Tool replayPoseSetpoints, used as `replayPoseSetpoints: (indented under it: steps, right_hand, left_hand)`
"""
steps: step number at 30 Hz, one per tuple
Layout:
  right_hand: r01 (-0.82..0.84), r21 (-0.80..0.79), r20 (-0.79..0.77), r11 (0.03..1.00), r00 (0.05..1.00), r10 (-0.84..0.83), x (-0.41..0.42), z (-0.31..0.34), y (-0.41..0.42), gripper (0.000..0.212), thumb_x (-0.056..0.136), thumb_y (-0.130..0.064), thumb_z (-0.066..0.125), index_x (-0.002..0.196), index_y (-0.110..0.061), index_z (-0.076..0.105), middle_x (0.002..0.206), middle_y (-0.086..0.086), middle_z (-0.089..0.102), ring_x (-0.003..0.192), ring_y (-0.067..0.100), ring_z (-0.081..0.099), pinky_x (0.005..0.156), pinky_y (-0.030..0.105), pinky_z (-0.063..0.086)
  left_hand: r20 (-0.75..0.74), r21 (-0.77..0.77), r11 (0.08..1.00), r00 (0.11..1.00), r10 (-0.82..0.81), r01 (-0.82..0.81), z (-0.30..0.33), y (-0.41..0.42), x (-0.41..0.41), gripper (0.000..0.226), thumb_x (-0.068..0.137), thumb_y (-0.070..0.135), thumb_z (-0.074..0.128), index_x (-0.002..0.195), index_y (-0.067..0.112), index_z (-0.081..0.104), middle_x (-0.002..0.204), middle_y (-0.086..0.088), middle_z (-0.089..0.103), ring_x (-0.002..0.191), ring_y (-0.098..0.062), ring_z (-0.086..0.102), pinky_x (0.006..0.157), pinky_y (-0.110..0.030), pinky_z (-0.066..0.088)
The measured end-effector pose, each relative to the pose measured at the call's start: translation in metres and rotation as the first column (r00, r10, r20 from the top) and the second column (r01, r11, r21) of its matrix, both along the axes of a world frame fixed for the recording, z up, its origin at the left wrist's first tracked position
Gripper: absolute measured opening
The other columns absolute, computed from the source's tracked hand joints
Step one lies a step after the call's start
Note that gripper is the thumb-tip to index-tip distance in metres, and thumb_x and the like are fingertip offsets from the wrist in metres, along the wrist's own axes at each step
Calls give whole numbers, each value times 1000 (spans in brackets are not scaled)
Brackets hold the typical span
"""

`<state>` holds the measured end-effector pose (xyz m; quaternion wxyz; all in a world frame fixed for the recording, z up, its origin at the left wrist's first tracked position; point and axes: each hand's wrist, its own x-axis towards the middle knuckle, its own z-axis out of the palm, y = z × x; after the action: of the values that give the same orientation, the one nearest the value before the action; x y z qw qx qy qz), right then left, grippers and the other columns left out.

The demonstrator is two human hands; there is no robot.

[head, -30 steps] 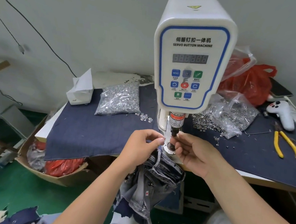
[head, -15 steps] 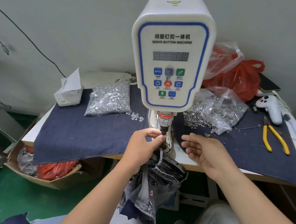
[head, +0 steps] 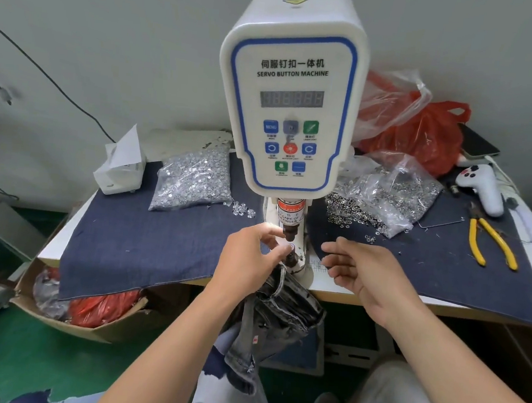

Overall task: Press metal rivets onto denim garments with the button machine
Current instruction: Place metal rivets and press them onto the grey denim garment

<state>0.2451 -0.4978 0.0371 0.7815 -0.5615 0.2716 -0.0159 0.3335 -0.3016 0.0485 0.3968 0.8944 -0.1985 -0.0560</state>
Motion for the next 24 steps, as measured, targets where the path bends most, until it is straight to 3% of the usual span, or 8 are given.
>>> replayPoseSetpoints:
  steps: [5,9,11,14,17,19,21,24]
  right_hand:
    - [-77,-186,-11,980,997,77,-5,2,12,29,105,-26,56,98,-10,78,83,8,77,65,15,66,58,24,55]
    - [-138,-378,-21,916,990,141,-8,6,20,20,97,-29,63,90,-20,80,90,2,78,69,9,66,65,22,54]
    - [-275,-553,-11,787,946,323,-15,5,26,13,93,-40,70,99,-32,77,96,-16,77,82,-2,69,74,12,51]
    - [-542,-631,-141,555,784,605,-23,5,35,55,75,-66,76,122,-39,65,109,-26,72,101,-12,64,82,9,46]
    - [-675,-665,-273,319,617,738,-25,12,31,31,79,-65,74,90,-36,70,81,-17,70,70,0,61,66,20,44]
    - [-680,-623,-197,388,616,763,-24,20,25,18,87,-53,72,89,-35,73,82,-14,73,75,-1,63,70,19,46]
    - [-646,-481,-97,593,711,696,-24,25,22,32,85,-44,70,104,-19,77,100,1,79,90,10,71,86,29,52]
    - [-637,-336,-37,694,745,666,-22,26,24,17,84,-30,68,89,-18,80,90,5,79,80,11,72,72,23,54]
  left_hand:
    - [-110,-105,994,994,-2,-9,-5,12,-1,15,94,33,79,108,30,75,90,11,75,91,-3,69,86,-25,53]
    - [-174,-174,984,985,9,-39,-7,19,-3,3,98,28,75,100,29,77,96,14,77,93,2,68,80,-12,48]
    - [-262,-243,969,965,-12,-54,-6,22,-6,3,98,30,74,97,29,77,95,15,78,92,2,70,79,-11,47]
    - [-396,-386,919,915,-82,-85,-1,23,-14,10,97,34,77,98,24,78,95,7,80,88,-3,72,84,-22,51]
    - [-421,-437,895,900,-114,-90,7,24,-19,19,96,41,76,99,23,77,94,5,80,87,-1,71,85,-25,49]
    - [-392,-375,926,910,-134,-26,9,30,-20,29,92,56,74,96,27,76,94,8,79,86,0,70,85,-26,47]
    - [-427,-175,970,875,-228,168,11,40,-20,38,81,71,71,89,34,74,89,16,76,79,4,66,82,-28,48]
    - [-600,47,821,673,-432,569,12,50,-23,33,75,69,79,92,41,76,97,19,79,90,0,72,95,-33,55]
